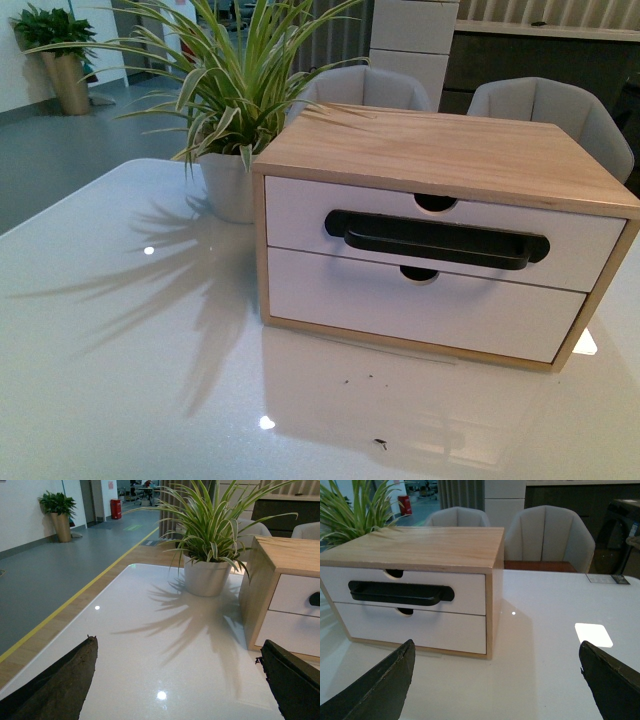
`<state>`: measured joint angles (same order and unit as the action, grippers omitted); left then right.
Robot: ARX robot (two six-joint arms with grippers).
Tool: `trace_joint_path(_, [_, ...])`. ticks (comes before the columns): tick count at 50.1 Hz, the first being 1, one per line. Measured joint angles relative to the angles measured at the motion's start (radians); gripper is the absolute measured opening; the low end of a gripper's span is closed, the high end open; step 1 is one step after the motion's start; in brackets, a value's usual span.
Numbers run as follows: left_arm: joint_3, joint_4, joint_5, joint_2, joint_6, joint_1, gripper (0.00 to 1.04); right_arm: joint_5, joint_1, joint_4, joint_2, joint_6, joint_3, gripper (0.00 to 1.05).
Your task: Pull drawer
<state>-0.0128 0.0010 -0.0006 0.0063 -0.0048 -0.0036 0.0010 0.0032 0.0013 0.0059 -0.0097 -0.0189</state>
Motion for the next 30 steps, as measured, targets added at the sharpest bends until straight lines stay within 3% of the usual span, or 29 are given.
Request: trace_joint_path(30, [0.0, 0.0, 0.0, 0.0, 0.0, 0.0, 0.97, 0.0, 0.0, 0.0, 0.0, 0.0, 0.0, 0.96])
